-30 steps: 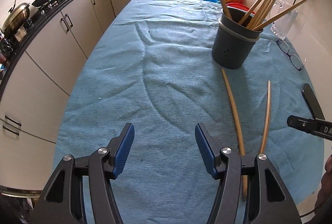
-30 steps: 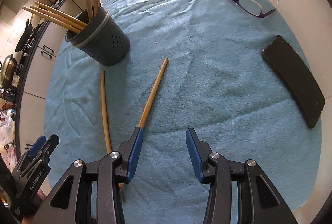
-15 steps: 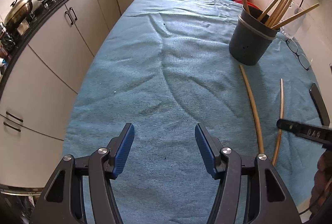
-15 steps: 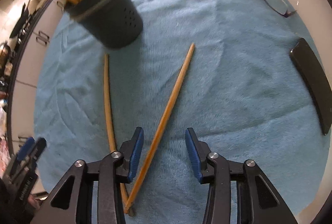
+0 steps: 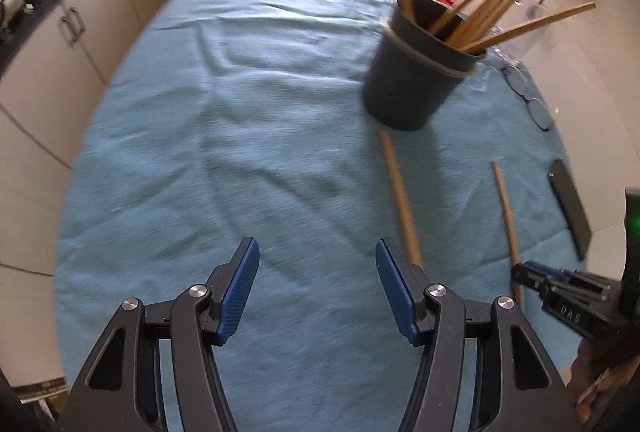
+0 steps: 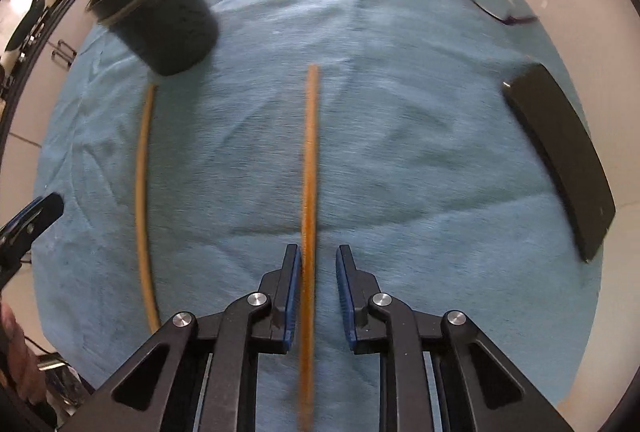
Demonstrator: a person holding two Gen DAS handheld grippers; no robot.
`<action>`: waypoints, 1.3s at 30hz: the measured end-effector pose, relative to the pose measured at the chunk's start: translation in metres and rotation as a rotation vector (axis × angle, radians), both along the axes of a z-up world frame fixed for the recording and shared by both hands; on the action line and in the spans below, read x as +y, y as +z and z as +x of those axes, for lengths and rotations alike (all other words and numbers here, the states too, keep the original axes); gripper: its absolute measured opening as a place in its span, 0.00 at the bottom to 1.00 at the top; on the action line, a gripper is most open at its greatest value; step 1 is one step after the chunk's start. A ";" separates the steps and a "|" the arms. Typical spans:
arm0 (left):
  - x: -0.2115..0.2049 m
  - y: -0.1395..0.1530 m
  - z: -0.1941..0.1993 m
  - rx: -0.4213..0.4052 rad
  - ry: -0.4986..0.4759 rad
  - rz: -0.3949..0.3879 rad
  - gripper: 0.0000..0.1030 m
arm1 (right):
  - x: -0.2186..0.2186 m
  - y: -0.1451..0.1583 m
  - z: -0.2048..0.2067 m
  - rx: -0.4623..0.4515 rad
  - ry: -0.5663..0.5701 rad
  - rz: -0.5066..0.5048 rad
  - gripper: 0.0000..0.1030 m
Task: Organize utensils
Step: 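Close the right gripper on the wooden chopstick and lift it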
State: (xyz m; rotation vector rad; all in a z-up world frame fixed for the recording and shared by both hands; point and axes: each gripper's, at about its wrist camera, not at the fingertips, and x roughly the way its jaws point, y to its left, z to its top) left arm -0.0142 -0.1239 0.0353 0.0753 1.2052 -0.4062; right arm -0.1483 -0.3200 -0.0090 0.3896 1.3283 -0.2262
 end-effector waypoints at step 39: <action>-0.013 0.011 -0.001 0.013 -0.030 -0.053 0.06 | -0.023 0.027 0.048 -0.112 -0.012 0.072 0.07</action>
